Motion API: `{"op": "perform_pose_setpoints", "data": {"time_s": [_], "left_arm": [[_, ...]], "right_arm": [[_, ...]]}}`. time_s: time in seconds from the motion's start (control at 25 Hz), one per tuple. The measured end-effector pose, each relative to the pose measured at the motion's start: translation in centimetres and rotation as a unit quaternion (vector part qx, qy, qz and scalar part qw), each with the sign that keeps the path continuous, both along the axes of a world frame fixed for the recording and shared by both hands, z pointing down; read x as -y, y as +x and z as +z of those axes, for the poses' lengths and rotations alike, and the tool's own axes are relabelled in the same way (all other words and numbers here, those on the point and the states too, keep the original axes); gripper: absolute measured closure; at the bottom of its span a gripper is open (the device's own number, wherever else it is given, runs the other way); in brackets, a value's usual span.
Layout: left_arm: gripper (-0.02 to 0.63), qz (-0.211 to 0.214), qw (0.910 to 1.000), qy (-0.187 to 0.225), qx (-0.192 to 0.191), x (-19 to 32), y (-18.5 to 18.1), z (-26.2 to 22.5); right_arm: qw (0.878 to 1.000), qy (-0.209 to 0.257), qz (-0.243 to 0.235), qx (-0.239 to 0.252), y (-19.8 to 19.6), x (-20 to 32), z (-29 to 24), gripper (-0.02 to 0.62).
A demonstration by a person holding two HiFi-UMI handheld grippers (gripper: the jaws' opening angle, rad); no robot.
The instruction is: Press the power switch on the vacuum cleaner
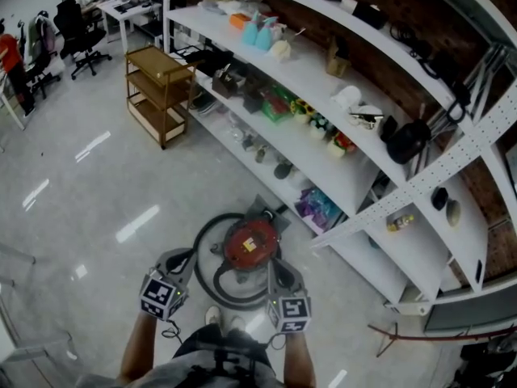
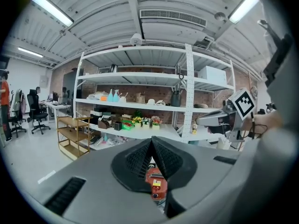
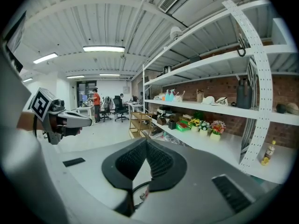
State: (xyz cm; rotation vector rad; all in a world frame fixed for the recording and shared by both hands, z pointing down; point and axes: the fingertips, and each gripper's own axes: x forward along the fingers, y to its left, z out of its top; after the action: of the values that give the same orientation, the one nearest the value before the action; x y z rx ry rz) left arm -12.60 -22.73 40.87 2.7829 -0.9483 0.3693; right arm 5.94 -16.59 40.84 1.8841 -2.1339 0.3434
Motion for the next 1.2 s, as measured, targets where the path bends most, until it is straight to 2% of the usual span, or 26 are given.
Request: {"op": "perform_pose_setpoints", "data": {"time_s": [0.4, 0.6, 0.96, 1.2], "left_arm": [[0.598, -0.008, 0.9997, -0.022, 0.001, 1.4, 2.7, 1.8], [0.598, -0.008, 0.9994, -0.017, 0.030, 2.1, 3.4, 3.9], [0.598, -0.015, 0.9973, -0.043, 0.057, 2.4, 4.9, 8.6], [0.598, -0.016, 0.9947, -0.075, 0.069, 2.7, 5.7, 12.4]], "right_arm": [[1.000, -0.008, 0.006, 0.007, 3.1, 1.8, 1.1, 0.583], [1.000, -0.023, -0.005, 0.016, 4.5, 2.3, 3.4, 0.583], [0.998, -0.060, -0.023, 0.020, 6.1, 2.4, 8.2, 0.583], [0.996, -0.084, -0.022, 0.032, 7.0, 3.1, 11.5, 0.583]]}}
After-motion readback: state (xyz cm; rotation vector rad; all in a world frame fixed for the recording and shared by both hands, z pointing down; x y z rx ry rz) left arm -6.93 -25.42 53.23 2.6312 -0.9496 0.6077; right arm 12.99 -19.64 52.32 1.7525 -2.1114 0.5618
